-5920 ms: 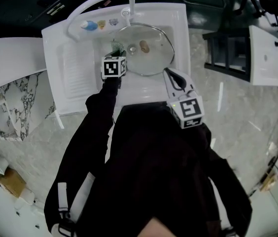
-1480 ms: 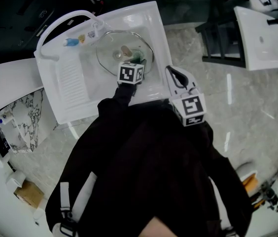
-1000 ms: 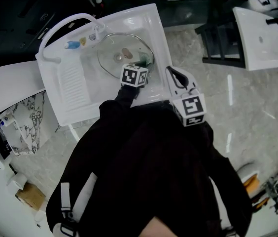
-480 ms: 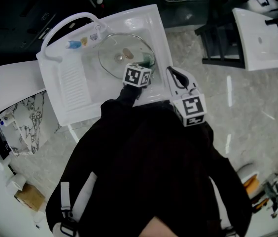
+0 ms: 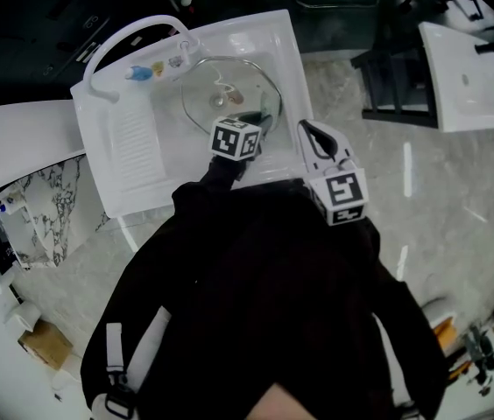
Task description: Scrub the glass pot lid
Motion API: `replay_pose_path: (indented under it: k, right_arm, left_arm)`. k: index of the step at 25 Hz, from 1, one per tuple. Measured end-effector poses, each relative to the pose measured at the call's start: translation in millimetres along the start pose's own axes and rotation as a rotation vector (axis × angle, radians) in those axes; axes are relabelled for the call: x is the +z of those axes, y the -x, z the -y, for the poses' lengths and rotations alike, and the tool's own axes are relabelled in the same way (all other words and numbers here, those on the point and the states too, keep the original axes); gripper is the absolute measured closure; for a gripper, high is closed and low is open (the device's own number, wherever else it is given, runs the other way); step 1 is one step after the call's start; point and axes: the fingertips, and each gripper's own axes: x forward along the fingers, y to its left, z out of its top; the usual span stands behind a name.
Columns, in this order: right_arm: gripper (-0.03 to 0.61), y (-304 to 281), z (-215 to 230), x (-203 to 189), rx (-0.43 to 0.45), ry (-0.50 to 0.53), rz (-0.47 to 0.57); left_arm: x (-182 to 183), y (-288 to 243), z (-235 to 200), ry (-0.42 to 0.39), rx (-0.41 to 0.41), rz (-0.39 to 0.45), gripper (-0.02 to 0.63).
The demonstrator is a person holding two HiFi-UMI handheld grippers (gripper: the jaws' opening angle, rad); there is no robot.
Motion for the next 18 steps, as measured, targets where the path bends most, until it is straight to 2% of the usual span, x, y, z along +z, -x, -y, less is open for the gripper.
replay_pose_path:
  k: [8,18]
  right_arm:
    - [0.576,-3.2,-8.1,3.1,0.019,0.008,0.008]
    - [0.576,-13.2,-24.9,3.3,0.069,0.034,-0.002]
  left_arm:
    - [-9.3,33.9,-35.8,0.023,0.085,0.031,0.552]
    - [-19.6,70.8,-91.2,-0.008,0.276,0.044,0.552]
